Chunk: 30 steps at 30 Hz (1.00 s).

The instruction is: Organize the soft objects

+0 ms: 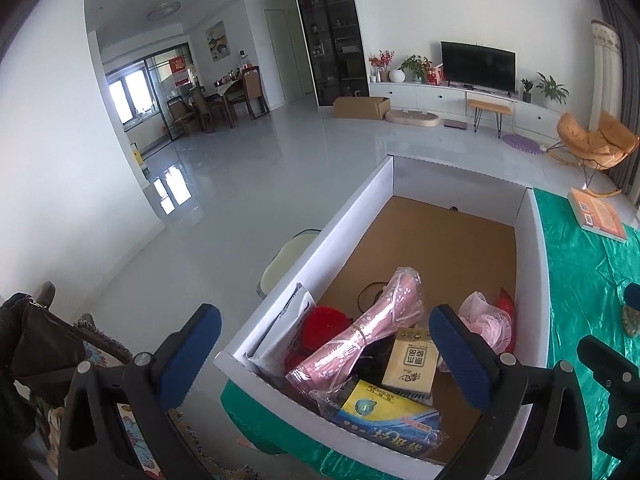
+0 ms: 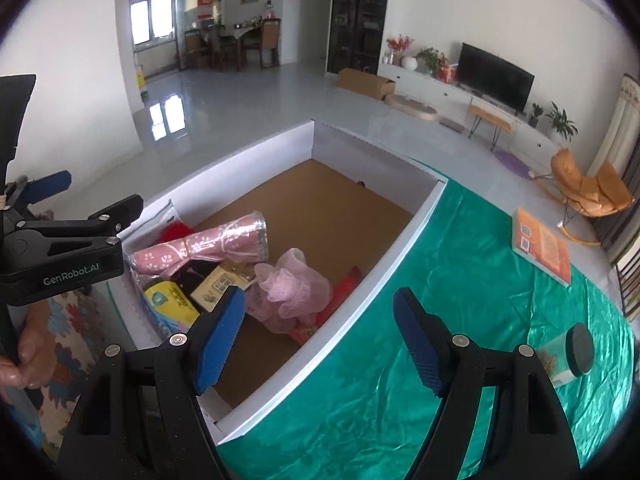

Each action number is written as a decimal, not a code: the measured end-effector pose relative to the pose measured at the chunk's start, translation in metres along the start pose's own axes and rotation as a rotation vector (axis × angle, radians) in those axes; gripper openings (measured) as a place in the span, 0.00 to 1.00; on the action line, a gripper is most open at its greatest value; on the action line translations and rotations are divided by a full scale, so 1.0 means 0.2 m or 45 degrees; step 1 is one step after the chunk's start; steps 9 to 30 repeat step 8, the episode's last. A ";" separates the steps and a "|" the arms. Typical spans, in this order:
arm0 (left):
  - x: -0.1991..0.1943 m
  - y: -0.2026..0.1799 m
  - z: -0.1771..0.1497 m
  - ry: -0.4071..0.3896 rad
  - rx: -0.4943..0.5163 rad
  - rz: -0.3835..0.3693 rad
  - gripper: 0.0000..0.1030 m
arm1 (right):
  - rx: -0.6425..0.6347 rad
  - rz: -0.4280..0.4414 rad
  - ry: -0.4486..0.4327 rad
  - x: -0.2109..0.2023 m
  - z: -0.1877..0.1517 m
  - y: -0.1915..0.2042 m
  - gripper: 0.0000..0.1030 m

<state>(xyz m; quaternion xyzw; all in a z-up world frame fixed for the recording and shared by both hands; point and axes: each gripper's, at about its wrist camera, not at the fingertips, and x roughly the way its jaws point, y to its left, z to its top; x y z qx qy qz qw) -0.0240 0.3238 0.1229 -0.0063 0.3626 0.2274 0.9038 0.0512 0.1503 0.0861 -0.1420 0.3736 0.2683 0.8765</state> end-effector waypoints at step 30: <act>-0.10 -0.09 -0.05 -0.125 0.029 -0.075 1.00 | 0.030 0.018 -0.019 -0.03 -0.04 -0.03 0.77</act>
